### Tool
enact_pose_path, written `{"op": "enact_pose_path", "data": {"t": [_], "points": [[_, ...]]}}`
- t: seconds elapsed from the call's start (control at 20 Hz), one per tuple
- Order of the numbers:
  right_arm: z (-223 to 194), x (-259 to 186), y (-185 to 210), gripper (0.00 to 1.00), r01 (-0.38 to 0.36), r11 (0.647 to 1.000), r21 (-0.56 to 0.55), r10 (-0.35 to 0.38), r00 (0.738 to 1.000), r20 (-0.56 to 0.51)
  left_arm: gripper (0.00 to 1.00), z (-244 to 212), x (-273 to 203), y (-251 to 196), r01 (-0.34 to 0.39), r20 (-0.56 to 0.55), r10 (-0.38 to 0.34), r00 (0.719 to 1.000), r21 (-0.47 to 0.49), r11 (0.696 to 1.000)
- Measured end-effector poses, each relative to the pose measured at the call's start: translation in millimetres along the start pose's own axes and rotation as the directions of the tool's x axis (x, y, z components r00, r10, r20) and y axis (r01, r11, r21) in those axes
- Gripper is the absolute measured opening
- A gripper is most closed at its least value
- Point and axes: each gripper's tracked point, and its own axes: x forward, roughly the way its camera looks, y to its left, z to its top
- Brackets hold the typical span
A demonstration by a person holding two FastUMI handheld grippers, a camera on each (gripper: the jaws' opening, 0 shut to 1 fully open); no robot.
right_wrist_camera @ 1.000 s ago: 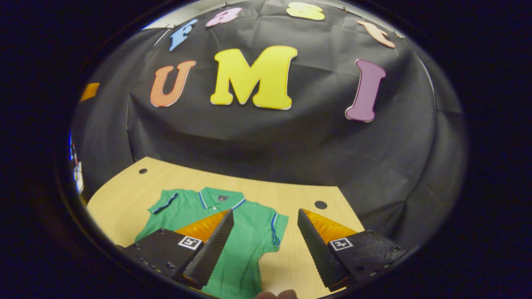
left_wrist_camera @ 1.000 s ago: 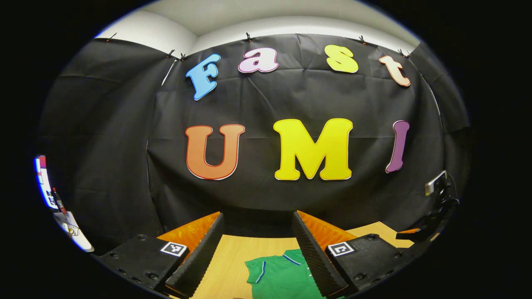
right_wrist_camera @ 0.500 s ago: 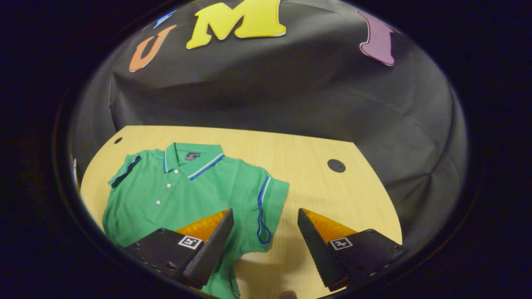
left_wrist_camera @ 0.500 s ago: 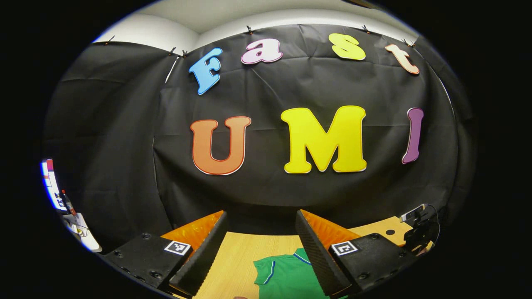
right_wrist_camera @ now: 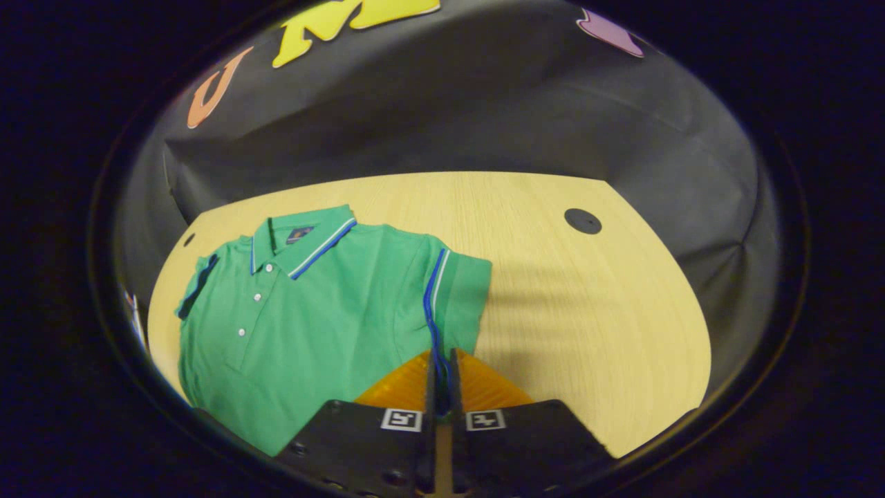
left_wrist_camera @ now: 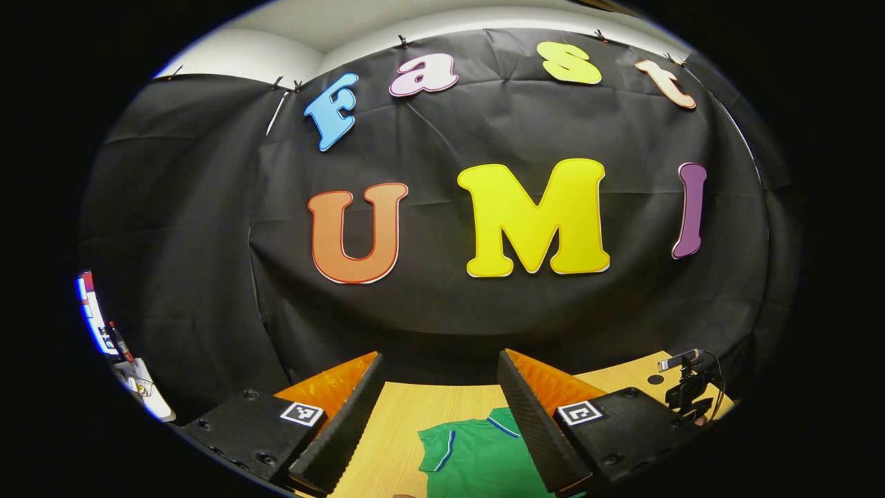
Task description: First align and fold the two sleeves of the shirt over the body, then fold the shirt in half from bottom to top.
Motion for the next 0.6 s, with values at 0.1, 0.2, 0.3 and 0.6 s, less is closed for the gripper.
{"op": "enact_pose_path", "data": {"t": [0.1, 0.2, 0.3, 0.6], "points": [[3.8, -3.9, -3.8, 0.04, -0.013, 1.0, 0.005, 0.013, 1.0, -0.003, 1.0, 0.3, -0.9, -2.4, -0.001, 0.002, 0.001, 1.0, 0.007, 1.0], [18.8, -20.6, -5.0, 0.0, -0.017, 1.0, 0.013, 0.016, 0.999, 0.035, 1.0, -0.3, -1.9, -3.5, 0.0, 0.001, 0.0, 1.0, 0.005, 1.0], [33.1, -37.5, 1.3, 0.0, -0.026, 1.0, 0.013, 0.025, 0.997, 0.076, 1.0, -1.4, -4.0, -2.3, -0.003, -0.003, 0.003, 1.0, -0.005, 1.0], [55.4, -61.5, 75.9, 0.0, -0.109, 0.994, 0.014, 0.107, 0.988, 0.116, 1.0, -1.1, -18.9, 15.6, -0.034, -0.003, 0.033, 0.999, -0.019, 0.999]]}}
